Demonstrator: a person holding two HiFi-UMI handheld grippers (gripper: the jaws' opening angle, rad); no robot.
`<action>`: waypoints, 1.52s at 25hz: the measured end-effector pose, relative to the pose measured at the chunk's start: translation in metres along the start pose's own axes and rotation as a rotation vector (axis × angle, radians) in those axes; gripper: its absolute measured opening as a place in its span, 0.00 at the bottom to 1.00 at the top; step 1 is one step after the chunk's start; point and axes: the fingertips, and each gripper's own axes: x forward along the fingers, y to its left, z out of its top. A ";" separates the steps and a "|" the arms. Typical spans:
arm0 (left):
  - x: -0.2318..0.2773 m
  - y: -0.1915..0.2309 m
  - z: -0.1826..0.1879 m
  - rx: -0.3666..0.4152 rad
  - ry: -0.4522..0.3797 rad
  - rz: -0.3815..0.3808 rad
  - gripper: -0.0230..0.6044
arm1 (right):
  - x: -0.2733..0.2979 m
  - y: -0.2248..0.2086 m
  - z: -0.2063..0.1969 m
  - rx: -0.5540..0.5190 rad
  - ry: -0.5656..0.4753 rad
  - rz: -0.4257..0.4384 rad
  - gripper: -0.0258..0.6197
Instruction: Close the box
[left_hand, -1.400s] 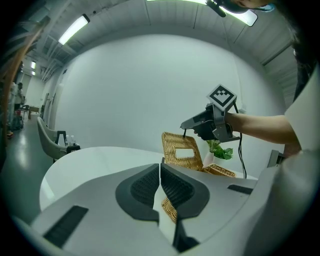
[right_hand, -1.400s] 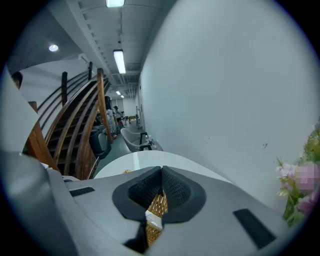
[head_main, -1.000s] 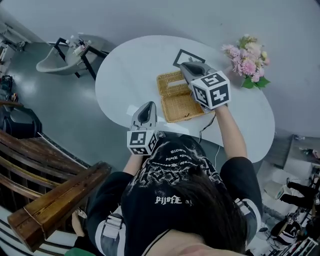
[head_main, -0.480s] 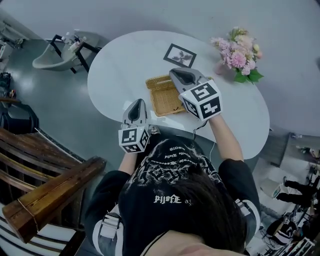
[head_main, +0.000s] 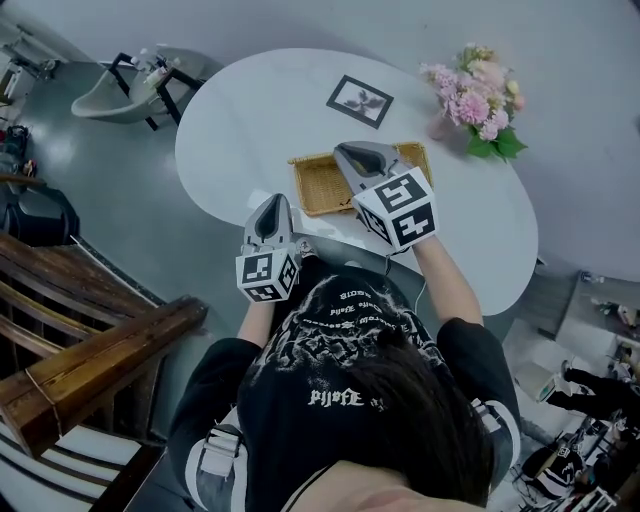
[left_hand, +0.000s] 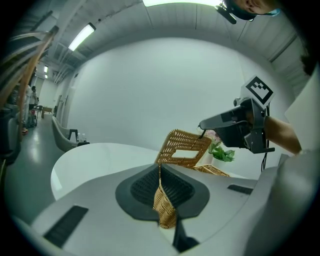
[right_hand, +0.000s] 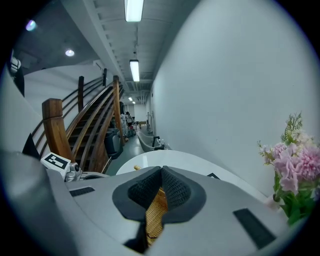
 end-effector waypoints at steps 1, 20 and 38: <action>-0.002 -0.001 -0.001 -0.004 -0.002 0.007 0.08 | -0.002 0.002 -0.003 -0.002 0.003 0.005 0.09; -0.023 -0.021 -0.012 -0.018 -0.025 0.129 0.08 | -0.021 0.029 -0.047 -0.047 0.035 0.080 0.09; -0.033 -0.047 -0.034 -0.004 0.012 0.144 0.08 | -0.025 0.037 -0.097 -0.017 0.097 0.116 0.09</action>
